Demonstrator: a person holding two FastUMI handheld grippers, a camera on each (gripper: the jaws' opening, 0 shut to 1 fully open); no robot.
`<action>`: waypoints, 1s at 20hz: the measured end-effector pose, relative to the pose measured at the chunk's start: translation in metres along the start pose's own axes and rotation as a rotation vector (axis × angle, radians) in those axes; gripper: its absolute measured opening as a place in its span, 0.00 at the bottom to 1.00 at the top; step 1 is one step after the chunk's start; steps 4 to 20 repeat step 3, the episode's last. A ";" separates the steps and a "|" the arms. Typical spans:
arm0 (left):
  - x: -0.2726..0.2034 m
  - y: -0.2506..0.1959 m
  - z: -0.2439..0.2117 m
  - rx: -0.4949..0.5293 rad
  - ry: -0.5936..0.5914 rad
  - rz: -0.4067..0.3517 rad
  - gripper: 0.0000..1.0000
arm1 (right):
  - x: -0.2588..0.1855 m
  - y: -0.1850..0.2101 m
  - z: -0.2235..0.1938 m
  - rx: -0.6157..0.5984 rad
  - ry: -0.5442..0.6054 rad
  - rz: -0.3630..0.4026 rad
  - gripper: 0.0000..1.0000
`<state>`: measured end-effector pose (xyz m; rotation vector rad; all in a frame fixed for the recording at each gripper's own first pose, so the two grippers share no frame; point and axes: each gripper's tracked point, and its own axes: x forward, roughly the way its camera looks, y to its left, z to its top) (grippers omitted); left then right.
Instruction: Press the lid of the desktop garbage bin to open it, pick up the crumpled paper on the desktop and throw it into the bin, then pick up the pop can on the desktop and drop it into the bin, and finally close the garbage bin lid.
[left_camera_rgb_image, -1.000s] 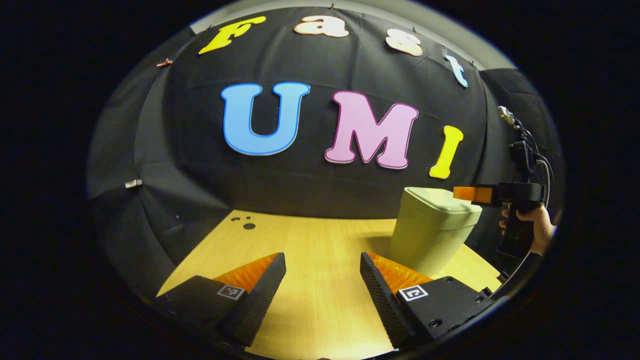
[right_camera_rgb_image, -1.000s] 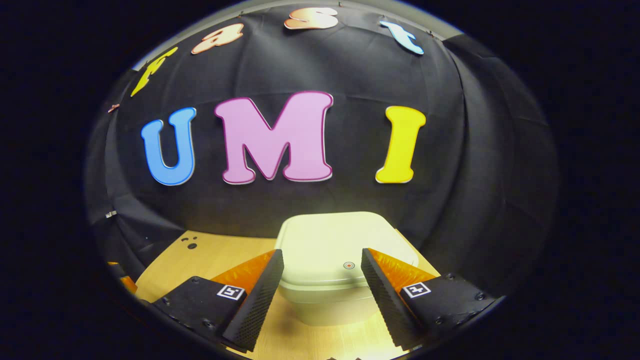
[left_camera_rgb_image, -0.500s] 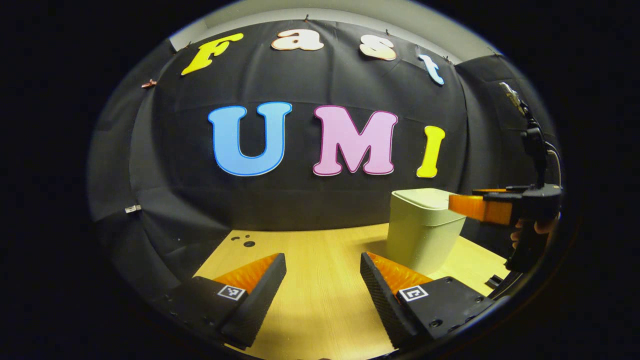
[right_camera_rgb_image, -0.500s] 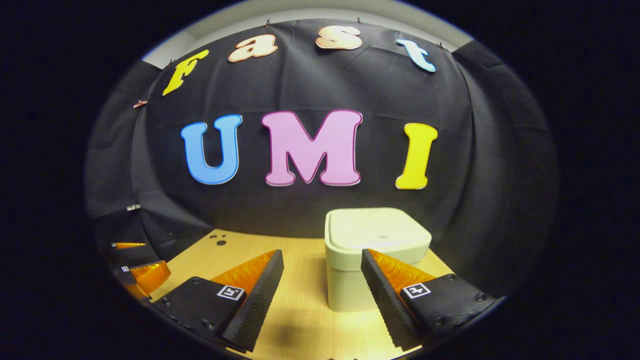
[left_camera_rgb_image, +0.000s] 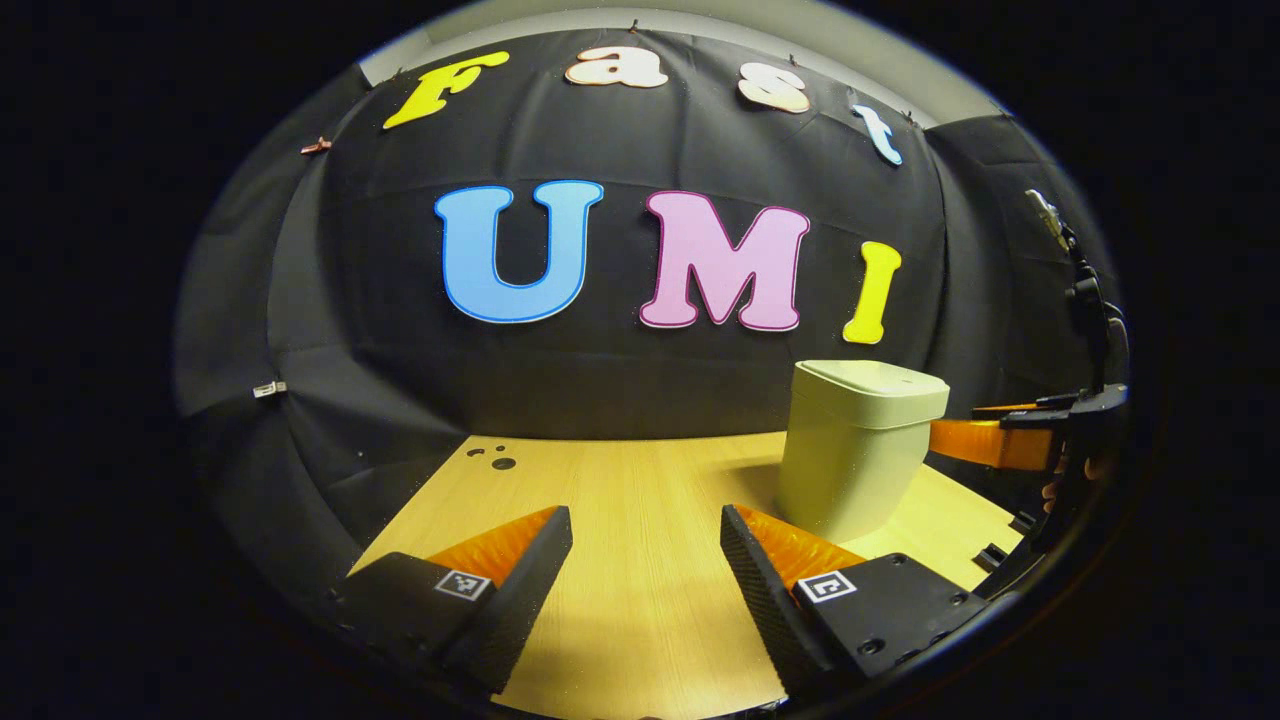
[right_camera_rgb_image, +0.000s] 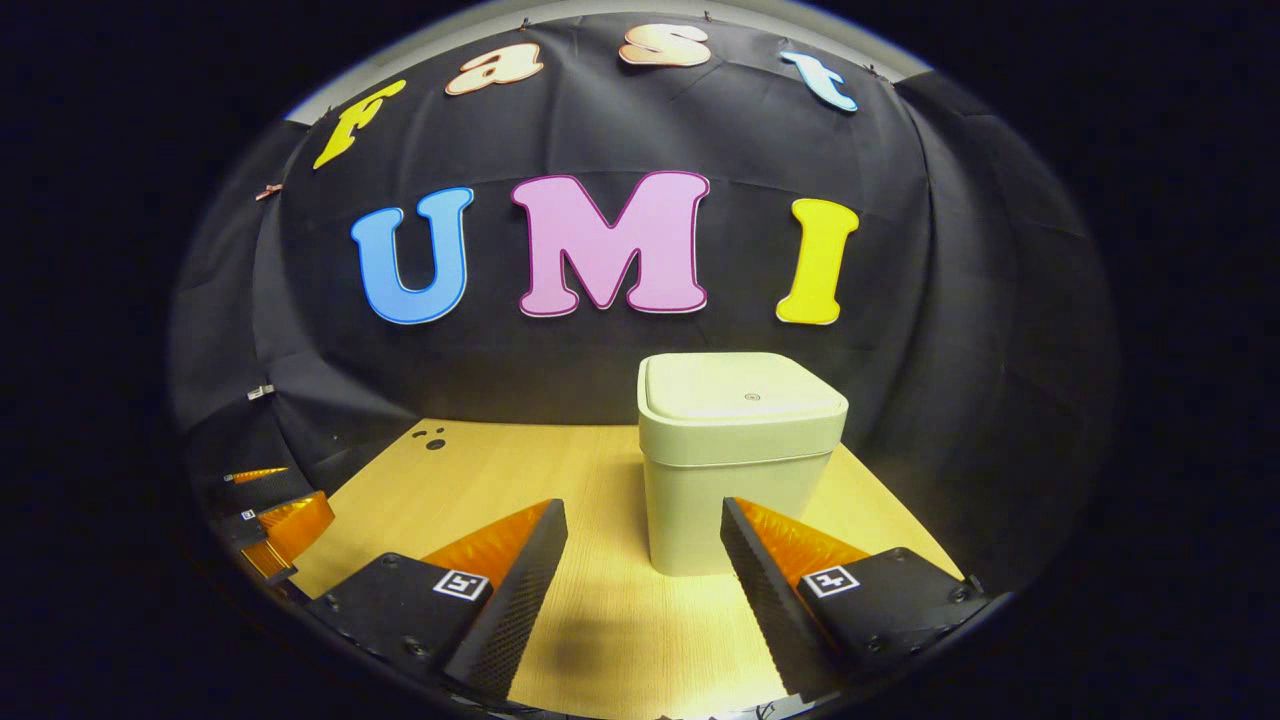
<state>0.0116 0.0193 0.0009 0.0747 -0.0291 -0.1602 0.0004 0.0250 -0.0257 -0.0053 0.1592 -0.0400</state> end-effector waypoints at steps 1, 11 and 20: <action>0.001 0.000 -0.001 -0.005 0.004 -0.002 0.95 | 0.000 0.001 -0.002 0.001 0.003 0.000 0.97; 0.004 0.001 -0.002 -0.014 0.007 -0.003 0.96 | 0.001 0.004 -0.005 0.003 0.012 0.006 0.98; 0.004 0.001 -0.002 -0.014 0.007 -0.003 0.96 | 0.001 0.004 -0.005 0.003 0.012 0.006 0.98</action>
